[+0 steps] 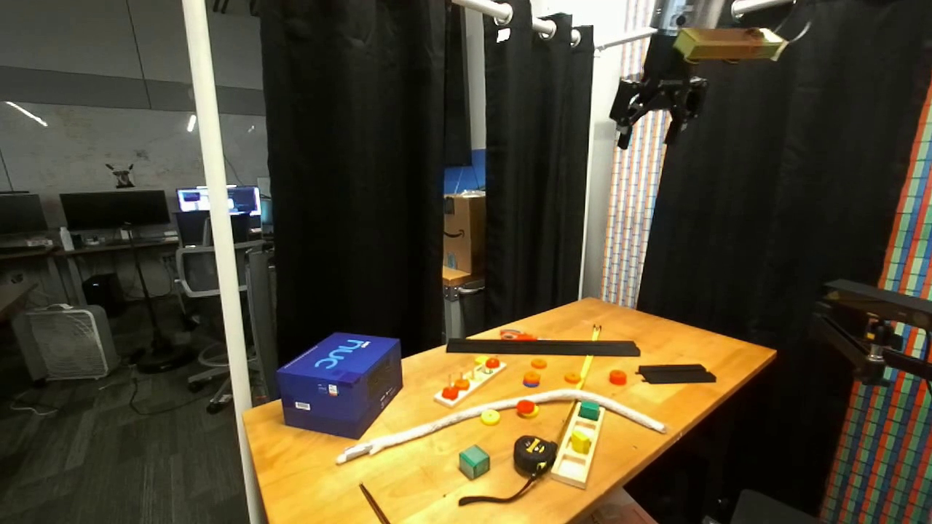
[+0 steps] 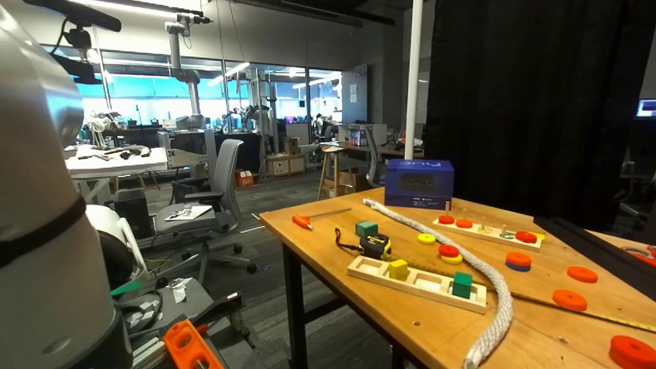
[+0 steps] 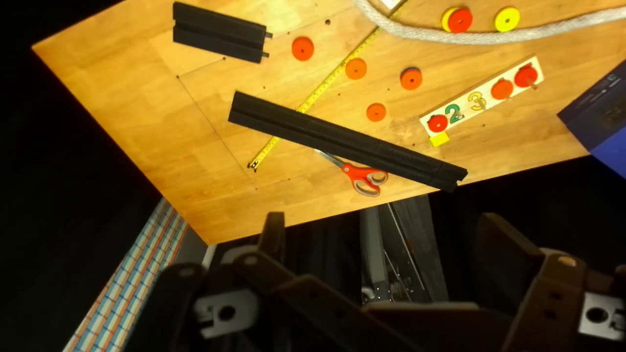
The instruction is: Remove one orange ring from the right side of the board and put it on the table
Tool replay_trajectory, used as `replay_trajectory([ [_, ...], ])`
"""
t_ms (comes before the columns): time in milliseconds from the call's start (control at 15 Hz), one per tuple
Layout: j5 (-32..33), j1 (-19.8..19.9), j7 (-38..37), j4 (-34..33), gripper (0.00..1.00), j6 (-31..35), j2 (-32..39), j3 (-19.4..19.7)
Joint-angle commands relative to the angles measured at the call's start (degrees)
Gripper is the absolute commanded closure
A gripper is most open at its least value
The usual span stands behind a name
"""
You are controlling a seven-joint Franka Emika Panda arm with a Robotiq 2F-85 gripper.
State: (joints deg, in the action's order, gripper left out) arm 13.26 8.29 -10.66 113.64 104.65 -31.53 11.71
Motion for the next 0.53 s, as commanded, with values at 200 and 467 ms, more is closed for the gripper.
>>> replay_trajectory([
  [200,-7.5,0.3,14.9,5.8,0.00,-7.3,-6.5,3.9],
  [467,-7.8,0.4,21.1,9.4,0.00,-9.1,-7.7,5.1],
])
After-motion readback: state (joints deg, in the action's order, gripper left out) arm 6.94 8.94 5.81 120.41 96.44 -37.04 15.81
